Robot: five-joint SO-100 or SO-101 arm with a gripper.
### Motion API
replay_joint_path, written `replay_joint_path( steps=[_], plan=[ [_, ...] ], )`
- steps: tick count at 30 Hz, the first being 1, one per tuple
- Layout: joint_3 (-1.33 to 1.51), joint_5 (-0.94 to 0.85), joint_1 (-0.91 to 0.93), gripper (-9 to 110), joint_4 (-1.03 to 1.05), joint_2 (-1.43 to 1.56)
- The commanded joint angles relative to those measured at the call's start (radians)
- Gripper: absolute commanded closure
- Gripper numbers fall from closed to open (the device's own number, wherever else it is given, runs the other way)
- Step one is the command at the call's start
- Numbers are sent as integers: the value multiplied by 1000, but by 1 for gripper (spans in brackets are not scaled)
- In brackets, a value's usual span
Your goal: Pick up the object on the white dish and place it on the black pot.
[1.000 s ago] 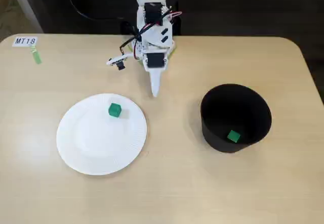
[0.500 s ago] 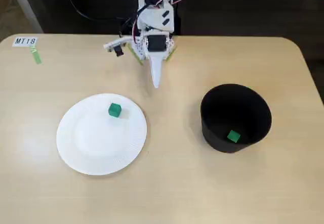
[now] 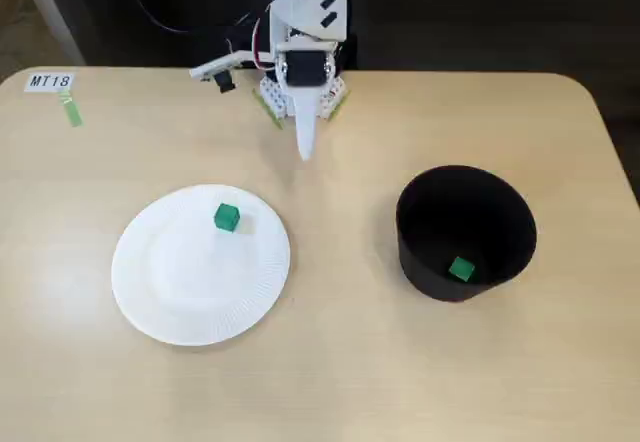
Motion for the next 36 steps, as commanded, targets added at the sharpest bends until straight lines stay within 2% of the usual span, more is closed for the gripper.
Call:
replay_joint_path(
  steps=[1, 10, 21, 28, 36],
  plan=[
    [-114, 18, 35, 102, 28, -51],
    [-299, 32, 120, 101, 181, -299],
    [-310, 156, 305, 101, 313, -423],
    [-296, 74, 436, 101, 344, -462],
    [-242, -106, 561, 101, 322, -466]
  ],
)
